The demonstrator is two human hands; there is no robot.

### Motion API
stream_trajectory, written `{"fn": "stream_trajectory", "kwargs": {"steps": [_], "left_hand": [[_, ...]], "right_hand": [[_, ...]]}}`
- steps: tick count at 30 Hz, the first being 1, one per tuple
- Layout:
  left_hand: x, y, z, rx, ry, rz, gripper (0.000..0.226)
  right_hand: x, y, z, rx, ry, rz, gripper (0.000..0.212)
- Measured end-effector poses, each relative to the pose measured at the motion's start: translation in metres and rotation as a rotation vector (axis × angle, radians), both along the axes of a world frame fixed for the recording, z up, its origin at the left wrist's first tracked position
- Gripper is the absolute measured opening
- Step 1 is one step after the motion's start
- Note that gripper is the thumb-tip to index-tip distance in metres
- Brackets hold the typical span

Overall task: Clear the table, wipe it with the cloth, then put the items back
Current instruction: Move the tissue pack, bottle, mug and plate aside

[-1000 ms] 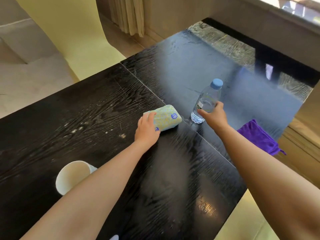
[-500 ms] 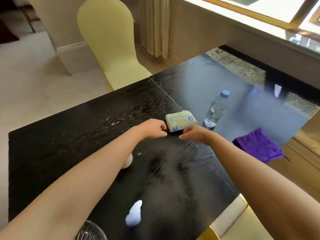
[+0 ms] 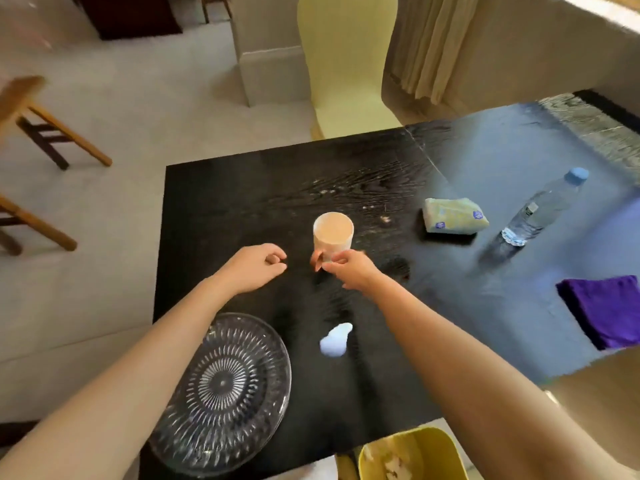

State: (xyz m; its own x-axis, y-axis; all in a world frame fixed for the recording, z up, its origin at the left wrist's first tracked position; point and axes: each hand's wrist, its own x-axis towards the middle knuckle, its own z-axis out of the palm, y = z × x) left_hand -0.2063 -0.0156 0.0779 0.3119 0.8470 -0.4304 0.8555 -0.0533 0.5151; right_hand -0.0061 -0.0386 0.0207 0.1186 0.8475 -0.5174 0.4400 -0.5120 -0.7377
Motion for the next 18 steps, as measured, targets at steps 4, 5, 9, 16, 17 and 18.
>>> {"fn": "stream_trajectory", "kwargs": {"steps": [4, 5, 9, 16, 17, 18], "left_hand": [[-0.072, -0.029, -0.039, 0.004, 0.069, 0.152, 0.038], [-0.086, -0.034, -0.049, 0.004, 0.098, 0.165, 0.041], [-0.126, -0.053, -0.081, -0.032, 0.216, 0.226, 0.051], [-0.159, -0.072, -0.115, -0.051, 0.34, 0.316, 0.056], [-0.162, -0.072, -0.117, -0.065, 0.338, 0.33, 0.056], [-0.166, -0.073, -0.119, -0.081, 0.327, 0.338, 0.055]], "right_hand": [[-0.042, 0.002, -0.022, 0.042, 0.2, -0.237, 0.002], [-0.049, 0.003, -0.024, 0.056, 0.266, -0.296, 0.008], [-0.061, 0.01, -0.031, -0.032, 0.613, -0.523, 0.035], [-0.061, 0.004, -0.053, 0.063, 0.181, -0.448, 0.028], [-0.059, 0.001, -0.056, 0.07, 0.124, -0.437, 0.03], [-0.059, -0.003, -0.057, 0.072, 0.062, -0.415, 0.032]]}}
